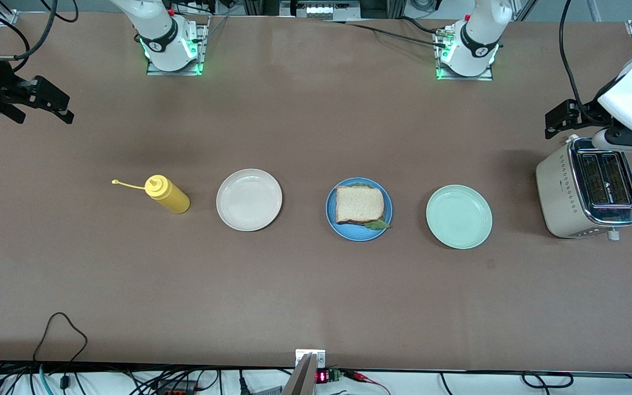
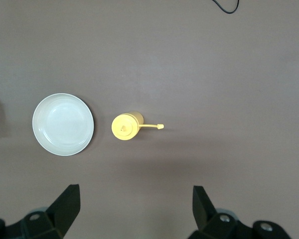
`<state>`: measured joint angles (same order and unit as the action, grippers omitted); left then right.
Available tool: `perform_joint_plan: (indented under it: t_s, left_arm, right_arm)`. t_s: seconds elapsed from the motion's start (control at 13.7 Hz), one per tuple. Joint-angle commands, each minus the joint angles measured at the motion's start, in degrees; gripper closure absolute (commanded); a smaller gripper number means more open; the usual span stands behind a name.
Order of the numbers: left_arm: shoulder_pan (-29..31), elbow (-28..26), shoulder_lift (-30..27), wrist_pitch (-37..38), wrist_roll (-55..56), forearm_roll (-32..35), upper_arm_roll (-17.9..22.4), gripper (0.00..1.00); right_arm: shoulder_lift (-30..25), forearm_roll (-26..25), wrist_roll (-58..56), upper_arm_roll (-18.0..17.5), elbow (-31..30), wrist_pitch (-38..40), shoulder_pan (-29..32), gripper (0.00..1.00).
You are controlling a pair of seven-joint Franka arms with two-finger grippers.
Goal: Make sandwich in blue plate with both arms
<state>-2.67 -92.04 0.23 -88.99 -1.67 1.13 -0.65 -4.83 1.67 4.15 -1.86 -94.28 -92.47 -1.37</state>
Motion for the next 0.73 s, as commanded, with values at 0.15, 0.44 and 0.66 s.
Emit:
perform_joint_plan:
  t_s: [0.15, 0.44, 0.66]
  left_arm:
    - [1.2, -1.6, -1.5, -0.9, -0.4, -1.9, -0.5, 0.0]
    - [1.1, -1.2, -1.4, -0.5, -0.4, -1.8, -0.7, 0.0]
    - [1.1, -1.2, -1.5, -0.3, -0.4, -1.8, -0.8, 0.0]
  right_arm:
    - [0.2, 1.0, -1.0, -0.6, 0.6, 0.1, 1.0, 0.0]
    - [0.1, 1.0, -1.0, -0.6, 0.6, 0.3, 1.1, 0.0]
    - [0.2, 1.0, -1.0, -0.6, 0.6, 0.3, 1.0, 0.0]
